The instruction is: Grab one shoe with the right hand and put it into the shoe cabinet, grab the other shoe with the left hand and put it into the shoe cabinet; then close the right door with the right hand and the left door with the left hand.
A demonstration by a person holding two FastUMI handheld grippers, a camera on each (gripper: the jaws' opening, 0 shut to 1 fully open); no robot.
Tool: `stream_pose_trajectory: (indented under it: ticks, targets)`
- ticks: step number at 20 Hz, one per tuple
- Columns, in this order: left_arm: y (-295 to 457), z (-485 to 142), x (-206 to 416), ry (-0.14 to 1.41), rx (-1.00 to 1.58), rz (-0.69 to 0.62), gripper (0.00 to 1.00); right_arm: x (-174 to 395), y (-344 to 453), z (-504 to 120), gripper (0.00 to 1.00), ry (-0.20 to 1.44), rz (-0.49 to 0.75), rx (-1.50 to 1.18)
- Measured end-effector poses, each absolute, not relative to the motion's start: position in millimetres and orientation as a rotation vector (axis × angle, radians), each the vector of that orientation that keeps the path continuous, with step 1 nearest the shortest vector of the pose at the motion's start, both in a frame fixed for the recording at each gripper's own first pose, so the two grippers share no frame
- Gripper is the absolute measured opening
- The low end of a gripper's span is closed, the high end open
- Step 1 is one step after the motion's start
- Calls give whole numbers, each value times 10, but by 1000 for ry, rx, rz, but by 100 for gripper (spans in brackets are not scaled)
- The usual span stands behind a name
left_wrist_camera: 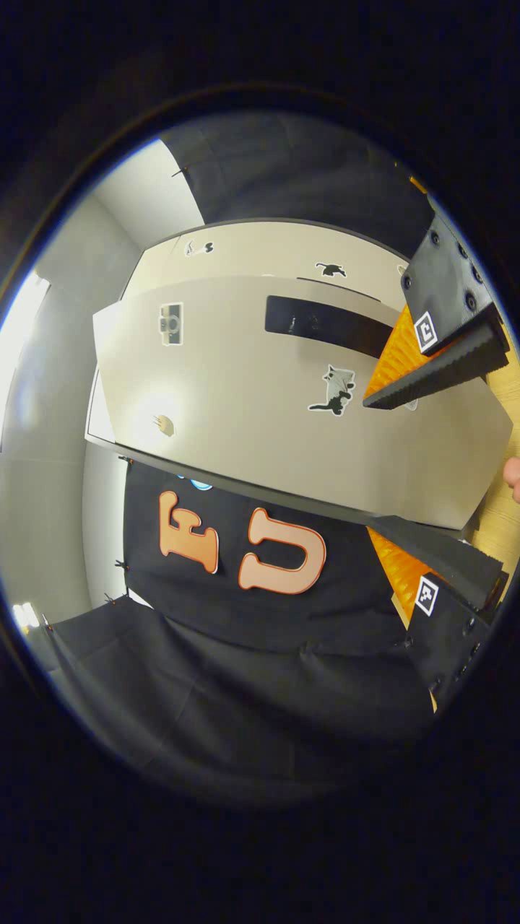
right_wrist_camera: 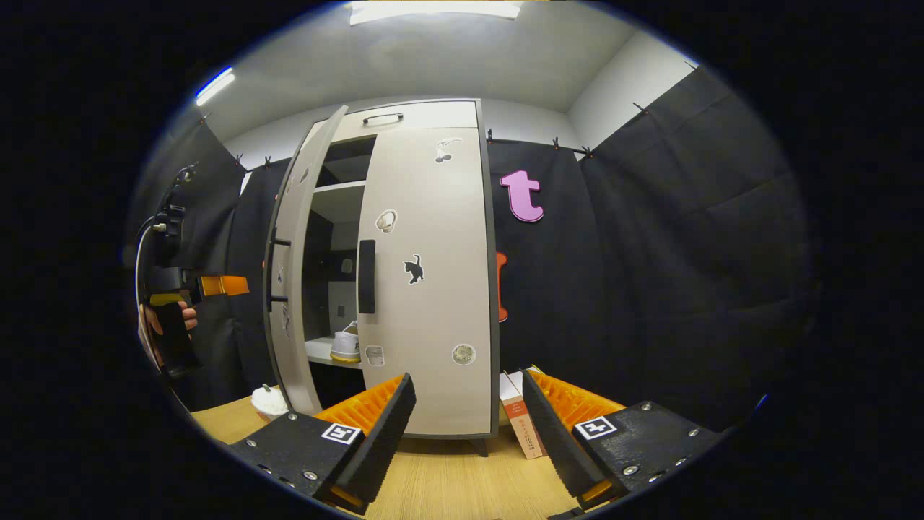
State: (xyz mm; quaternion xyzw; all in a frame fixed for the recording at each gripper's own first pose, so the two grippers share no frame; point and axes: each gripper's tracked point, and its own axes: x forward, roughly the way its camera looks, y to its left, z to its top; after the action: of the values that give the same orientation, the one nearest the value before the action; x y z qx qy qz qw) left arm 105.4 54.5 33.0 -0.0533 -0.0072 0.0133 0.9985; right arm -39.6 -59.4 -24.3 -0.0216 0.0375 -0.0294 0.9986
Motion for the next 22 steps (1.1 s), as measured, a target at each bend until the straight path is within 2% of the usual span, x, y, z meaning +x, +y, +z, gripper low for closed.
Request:
stream_pose_trajectory:
  ticks: [1, 5, 10, 13, 14, 18, 19, 22]
  targets:
    - [480, 351, 1071, -19, -99, 11, 94, -415, -617, -240, 92, 76, -66, -46]
    - [153, 371, 1183, -20, -92, -55, 99, -403, -644, -200, 92, 74, -76, -44]
    - [-132, 347, 1434, -15, -35, -109, 96, -394, -660, -179, 92, 73, -81, -50]
    - [-242, 273, 1595, -5, -13, -119, 96, -377, -694, -192, 92, 76, -91, -48]
    - [-281, 277, 1643, -10, -13, -119, 99, -359, -706, -204, 92, 78, -93, -45]
    - [-382, 224, 1864, 13, -4, -121, 94, -318, -752, -234, 92, 85, -102, -38]
    - [-400, 210, 1919, 21, -9, -117, 96, -297, -754, -233, 92, 83, -102, -37]
    - [-433, 197, 2008, 36, -14, -103, 94, -263, -801, -263, 92, 85, -113, -37]
